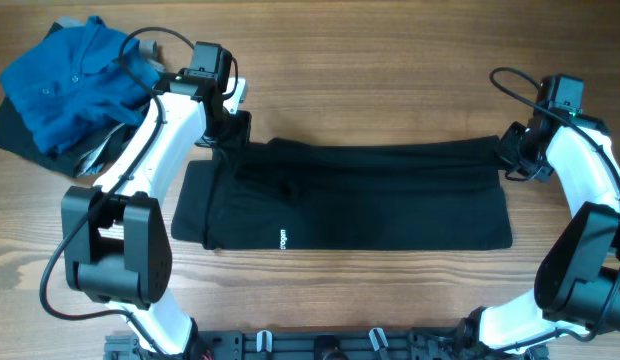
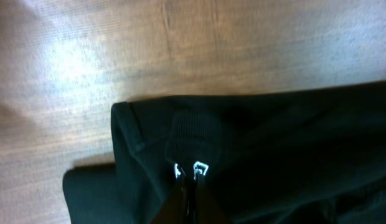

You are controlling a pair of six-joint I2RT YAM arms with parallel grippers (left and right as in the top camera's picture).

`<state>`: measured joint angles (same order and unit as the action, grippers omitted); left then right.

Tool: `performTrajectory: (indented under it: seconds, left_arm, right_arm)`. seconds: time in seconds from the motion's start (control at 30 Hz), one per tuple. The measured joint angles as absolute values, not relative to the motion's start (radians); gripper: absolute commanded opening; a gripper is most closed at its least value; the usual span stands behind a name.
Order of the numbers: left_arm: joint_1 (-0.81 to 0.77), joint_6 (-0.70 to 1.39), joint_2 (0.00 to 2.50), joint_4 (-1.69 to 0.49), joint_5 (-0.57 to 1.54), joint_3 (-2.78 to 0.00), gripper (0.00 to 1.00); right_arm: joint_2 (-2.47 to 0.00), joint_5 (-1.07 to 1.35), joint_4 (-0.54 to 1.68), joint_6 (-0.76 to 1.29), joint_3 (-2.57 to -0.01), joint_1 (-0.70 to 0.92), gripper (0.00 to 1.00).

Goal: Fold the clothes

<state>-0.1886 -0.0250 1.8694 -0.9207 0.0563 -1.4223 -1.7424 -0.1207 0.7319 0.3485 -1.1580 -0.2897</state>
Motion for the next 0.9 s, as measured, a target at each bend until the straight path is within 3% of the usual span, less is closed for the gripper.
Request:
performTrajectory:
  seconds: [0.63,0.9]
  left_arm:
    - [-0.189,-0.002,1.789,-0.999,0.064,-1.422,0.04]
    - [-0.189,-0.002,1.789,-1.012,0.072,-1.422,0.04]
  right_arm:
    - [-1.742,-0.009,0.703,0.174,-1.158,-0.290,0.04]
    - [-1.741,0.141,0.522,0.000,-1.158,-0.291,0.04]
